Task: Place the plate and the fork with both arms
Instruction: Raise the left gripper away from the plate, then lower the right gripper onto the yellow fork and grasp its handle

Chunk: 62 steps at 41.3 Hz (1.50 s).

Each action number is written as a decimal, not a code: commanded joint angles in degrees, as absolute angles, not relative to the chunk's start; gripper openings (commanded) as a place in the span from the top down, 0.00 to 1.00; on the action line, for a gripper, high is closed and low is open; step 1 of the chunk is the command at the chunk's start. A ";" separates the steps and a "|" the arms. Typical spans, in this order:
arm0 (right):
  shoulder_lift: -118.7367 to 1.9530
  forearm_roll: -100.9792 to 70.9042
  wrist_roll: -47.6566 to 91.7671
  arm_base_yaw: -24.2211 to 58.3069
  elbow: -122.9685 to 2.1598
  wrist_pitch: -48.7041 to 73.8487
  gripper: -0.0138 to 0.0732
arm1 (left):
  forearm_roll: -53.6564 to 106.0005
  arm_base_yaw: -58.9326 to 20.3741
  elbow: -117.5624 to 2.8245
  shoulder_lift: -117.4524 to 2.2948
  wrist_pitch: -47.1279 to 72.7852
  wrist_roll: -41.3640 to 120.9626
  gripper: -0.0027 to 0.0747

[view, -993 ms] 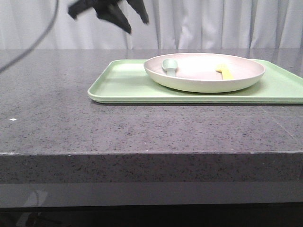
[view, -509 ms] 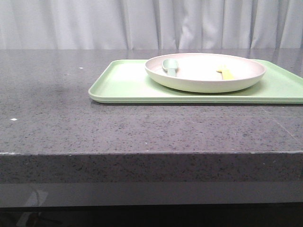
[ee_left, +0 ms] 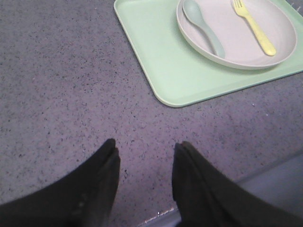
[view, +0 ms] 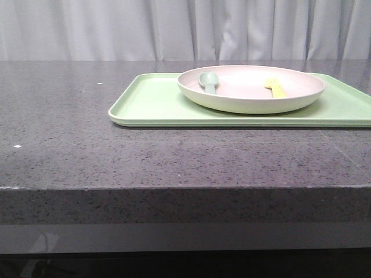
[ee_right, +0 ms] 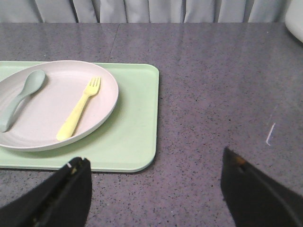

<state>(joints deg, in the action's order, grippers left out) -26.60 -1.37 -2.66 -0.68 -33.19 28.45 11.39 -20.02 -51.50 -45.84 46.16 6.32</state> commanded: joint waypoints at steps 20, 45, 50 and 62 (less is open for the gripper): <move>-29.39 -2.08 -2.13 -0.07 -40.00 30.27 0.17 | 2.75 -19.98 -45.01 -32.37 43.62 -3.99 0.60; -60.64 -4.33 7.22 18.56 -64.29 46.91 0.40 | 2.75 -19.98 -45.01 -32.37 42.05 -3.99 0.60; -67.26 -4.33 7.22 18.56 -69.23 49.72 0.45 | 2.75 -19.98 -45.01 -32.37 42.05 -3.99 0.60; -81.27 -4.33 1.64 17.37 -81.33 53.64 0.45 | 2.75 -19.98 -45.01 -32.37 42.05 -3.99 0.60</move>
